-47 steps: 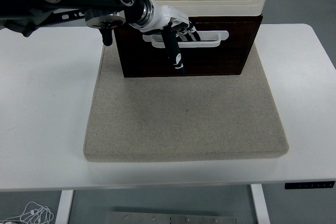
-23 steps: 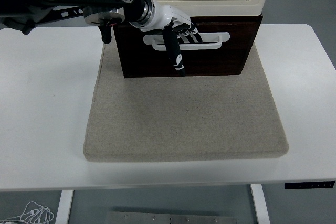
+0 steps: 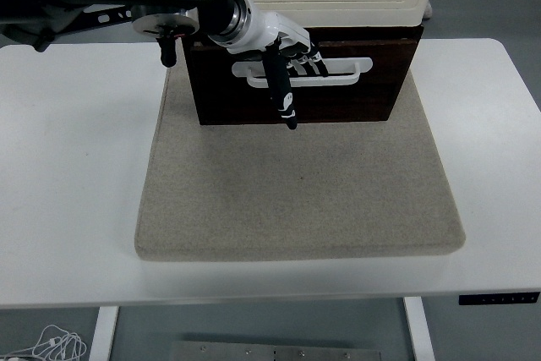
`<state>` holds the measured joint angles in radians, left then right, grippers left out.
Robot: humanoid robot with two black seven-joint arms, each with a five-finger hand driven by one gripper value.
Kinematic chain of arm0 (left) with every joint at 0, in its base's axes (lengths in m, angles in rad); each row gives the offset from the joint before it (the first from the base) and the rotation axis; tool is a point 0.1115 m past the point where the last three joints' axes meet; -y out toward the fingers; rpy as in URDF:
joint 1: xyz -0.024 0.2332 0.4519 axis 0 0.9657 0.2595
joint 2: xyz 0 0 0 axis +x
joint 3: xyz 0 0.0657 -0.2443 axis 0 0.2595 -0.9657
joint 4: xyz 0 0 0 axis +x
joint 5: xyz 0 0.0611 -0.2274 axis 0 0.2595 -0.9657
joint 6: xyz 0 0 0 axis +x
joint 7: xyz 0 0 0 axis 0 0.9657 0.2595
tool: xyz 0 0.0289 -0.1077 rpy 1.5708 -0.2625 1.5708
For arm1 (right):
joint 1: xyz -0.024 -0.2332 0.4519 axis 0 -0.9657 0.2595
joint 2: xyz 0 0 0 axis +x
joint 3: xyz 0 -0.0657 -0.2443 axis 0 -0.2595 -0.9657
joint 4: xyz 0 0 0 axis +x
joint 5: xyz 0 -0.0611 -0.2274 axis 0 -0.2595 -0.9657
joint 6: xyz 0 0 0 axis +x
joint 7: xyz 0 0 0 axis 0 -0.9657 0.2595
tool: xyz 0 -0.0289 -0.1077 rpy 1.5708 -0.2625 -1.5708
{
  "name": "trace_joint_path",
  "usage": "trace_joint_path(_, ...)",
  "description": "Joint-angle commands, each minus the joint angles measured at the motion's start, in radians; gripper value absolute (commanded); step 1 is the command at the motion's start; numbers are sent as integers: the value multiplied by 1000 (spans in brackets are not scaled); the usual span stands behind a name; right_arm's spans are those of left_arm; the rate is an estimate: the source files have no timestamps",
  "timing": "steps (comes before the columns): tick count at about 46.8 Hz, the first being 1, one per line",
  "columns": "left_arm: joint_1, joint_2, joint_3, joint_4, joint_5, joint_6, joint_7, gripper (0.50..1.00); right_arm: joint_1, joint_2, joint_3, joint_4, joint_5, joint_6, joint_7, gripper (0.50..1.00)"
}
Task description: Open the drawer under the combination cabinet
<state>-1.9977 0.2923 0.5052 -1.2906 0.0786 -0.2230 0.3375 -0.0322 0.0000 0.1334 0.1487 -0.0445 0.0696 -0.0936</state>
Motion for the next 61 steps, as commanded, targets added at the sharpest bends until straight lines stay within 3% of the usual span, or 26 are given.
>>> trace_joint_path(1,-3,1,-1,1,0,-1,0,1000,0,0,0,0,0,-1,0,926)
trace_joint_path(37,-20,10,-5,-6,0,-73,-5,1000,0,0,0,0,0,1,0,928)
trace_joint_path(61,-32,13,-8,-7,-2,-161,-5,1000,0,0,0,0,0,-1,0,926)
